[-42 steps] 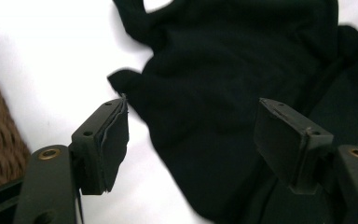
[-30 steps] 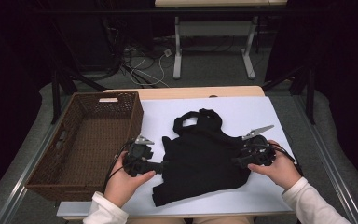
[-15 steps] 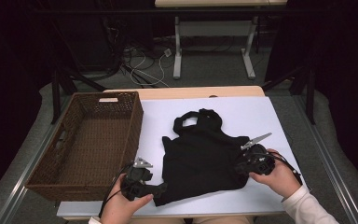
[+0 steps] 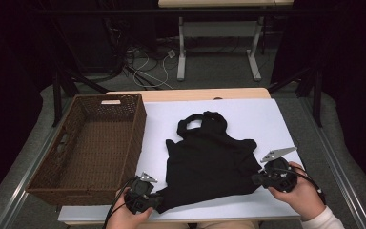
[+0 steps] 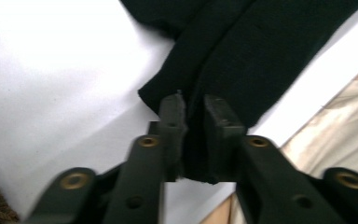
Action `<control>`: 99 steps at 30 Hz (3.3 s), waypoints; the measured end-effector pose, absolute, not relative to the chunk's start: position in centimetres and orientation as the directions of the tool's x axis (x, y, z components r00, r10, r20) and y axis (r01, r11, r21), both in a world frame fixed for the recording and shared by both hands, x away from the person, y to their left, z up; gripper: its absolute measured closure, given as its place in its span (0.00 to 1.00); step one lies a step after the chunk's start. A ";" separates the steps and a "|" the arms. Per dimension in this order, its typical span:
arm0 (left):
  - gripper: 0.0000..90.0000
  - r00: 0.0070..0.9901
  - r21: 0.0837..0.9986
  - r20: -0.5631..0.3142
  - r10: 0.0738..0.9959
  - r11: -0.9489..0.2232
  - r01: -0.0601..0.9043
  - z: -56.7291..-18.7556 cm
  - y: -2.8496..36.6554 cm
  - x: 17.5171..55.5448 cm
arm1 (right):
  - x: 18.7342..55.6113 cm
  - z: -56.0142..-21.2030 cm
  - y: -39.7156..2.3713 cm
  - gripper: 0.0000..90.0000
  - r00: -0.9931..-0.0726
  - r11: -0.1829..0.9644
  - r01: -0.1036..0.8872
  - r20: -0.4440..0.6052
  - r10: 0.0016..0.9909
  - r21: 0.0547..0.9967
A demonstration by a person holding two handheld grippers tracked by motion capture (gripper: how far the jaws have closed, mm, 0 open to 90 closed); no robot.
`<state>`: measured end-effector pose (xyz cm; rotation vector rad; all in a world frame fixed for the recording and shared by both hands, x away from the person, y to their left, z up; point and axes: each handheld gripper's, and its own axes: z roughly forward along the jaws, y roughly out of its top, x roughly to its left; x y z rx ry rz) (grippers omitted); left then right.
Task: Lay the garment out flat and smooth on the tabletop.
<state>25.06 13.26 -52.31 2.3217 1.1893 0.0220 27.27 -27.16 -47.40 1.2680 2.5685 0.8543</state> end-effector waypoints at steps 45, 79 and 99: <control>0.44 0.526 0.492 -0.247 0.814 -0.362 0.791 -51.3 12.0 26.6 | 24.9 -50.2 -29.9 0.62 -0.403 0.286 0.812 0.134 0.905 0.508; 0.97 0.543 0.467 -0.249 0.802 -0.391 0.793 -47.9 14.4 21.4 | 21.3 -47.0 -30.4 0.99 -0.480 0.356 0.820 0.198 0.855 0.449; 0.60 0.526 0.472 -0.288 0.800 -0.359 0.805 -48.2 14.3 20.7 | 19.8 -46.5 -31.2 0.76 -0.470 0.339 0.834 0.237 0.850 0.435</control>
